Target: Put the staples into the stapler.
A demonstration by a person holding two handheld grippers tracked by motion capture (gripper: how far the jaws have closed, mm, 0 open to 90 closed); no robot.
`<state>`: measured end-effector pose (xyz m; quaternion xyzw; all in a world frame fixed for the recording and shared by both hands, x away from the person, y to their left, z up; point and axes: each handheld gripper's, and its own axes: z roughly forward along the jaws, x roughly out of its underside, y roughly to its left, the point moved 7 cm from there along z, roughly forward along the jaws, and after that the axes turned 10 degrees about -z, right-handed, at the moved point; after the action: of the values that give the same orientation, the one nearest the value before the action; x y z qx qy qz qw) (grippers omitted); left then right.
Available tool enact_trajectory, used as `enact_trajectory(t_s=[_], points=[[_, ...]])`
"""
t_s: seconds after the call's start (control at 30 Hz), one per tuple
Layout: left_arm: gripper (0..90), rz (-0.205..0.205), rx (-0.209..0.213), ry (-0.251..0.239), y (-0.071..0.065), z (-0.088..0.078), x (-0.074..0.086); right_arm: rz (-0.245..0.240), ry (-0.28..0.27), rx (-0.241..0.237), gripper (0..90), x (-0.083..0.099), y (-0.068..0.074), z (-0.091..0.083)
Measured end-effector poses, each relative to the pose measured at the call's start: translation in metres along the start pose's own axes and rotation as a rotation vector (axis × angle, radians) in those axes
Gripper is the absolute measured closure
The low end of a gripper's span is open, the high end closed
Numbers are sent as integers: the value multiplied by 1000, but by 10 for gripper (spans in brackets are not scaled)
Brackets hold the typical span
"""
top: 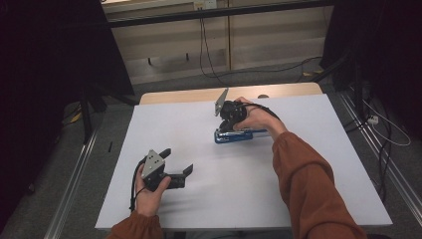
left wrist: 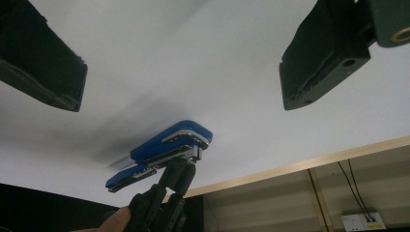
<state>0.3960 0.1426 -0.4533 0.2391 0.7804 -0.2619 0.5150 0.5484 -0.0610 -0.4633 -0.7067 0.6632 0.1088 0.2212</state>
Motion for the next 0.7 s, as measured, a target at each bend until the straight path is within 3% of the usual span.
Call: enact_trajectory(t_s=[0.1, 0.47, 0.7], points=[[31, 1, -1, 2, 0, 0, 0, 11, 8, 11, 724, 1, -1, -1], [31, 1, -3, 3, 1, 0, 0, 36, -20, 29, 682, 0, -3, -6], [31, -4, 1, 3, 0, 0, 0, 71, -56, 62, 538, -2, -5, -11]])
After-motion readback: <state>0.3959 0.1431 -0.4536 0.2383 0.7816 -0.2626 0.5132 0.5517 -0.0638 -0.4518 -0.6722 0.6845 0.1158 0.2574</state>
